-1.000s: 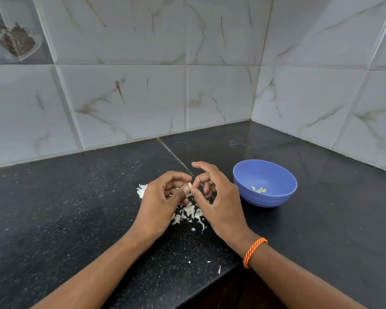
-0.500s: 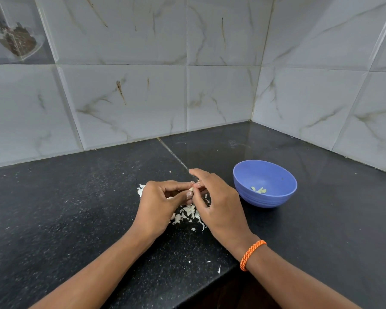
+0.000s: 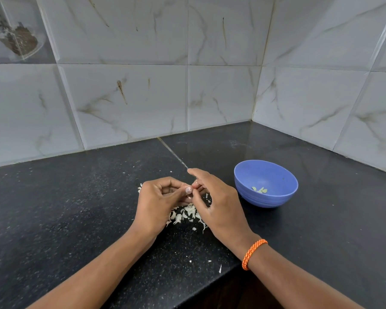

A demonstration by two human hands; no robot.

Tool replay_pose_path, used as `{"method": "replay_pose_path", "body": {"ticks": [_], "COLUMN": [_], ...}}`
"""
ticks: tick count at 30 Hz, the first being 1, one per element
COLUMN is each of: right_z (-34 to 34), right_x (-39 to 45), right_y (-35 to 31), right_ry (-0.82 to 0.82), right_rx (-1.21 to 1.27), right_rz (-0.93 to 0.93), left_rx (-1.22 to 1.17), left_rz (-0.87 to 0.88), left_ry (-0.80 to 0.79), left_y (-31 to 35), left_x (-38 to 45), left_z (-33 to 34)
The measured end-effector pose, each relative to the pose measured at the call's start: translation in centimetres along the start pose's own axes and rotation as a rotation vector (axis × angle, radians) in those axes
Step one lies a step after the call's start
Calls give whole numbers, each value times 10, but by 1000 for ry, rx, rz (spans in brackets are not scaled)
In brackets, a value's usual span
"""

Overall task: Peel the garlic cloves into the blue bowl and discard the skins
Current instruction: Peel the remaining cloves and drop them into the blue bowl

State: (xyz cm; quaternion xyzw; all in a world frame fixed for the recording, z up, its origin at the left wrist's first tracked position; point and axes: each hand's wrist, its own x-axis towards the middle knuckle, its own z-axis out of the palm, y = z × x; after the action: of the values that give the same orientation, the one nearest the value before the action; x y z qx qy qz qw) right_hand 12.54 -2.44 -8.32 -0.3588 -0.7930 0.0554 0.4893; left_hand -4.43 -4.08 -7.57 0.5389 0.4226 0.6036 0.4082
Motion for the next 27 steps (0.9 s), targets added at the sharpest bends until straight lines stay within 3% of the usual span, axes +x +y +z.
{"method": "replay_pose_path", "body": {"ticks": [11,19,27], "right_z": [-5,-3,-1], "right_x": [6,6,1], "right_y": [-6,-5,2], "right_ry": [55,57,37], "right_rx": [194,155,62], "right_rz": [129,136,133], "left_rx": [6,64,65], "left_rz": [4,34,-46], "left_ry": [-32,-54,-85], "left_y": [2,2,-3], "left_x": [1,0,3], "left_z": [-2,-2,-1]}}
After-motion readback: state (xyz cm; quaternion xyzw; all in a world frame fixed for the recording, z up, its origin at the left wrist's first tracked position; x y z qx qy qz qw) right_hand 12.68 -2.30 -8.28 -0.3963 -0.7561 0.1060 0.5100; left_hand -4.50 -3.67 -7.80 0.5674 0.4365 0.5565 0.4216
